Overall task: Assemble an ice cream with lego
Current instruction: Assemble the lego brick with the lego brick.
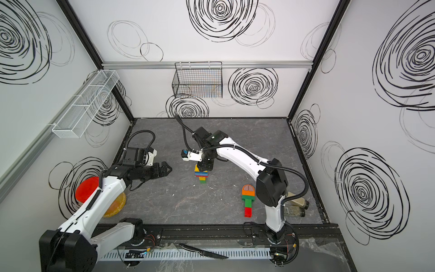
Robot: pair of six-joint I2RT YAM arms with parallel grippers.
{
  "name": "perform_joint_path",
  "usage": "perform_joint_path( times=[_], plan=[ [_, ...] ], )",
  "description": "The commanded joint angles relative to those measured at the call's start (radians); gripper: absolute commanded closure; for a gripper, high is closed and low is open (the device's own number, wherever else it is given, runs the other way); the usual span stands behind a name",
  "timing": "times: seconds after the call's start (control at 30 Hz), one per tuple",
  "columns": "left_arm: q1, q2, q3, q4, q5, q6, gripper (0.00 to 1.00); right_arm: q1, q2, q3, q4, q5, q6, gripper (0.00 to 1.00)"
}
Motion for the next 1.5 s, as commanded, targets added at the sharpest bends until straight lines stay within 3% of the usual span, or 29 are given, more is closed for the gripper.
perform_joint_path(
  times=[0.0,0.27,0.87,1.47],
  plan=[
    [0.003,-0.01,0.029,-0.003,-0.009,0.002,0.01,0.015,0.042,-0.038,-0.073,0.024,-0.008,0.7],
    [0.004,-0.009,0.031,-0.005,-0.011,0.002,0.01,0.015,0.024,-0.03,-0.059,0.023,-0.014,0.67],
    [0.007,-0.014,0.043,-0.017,-0.014,0.006,0.01,0.018,0.004,0.013,-0.037,0.01,-0.014,0.5],
    [0.012,-0.02,0.045,-0.024,-0.013,0.006,0.01,0.01,-0.032,-0.069,-0.005,0.118,0.004,0.29]
  ],
)
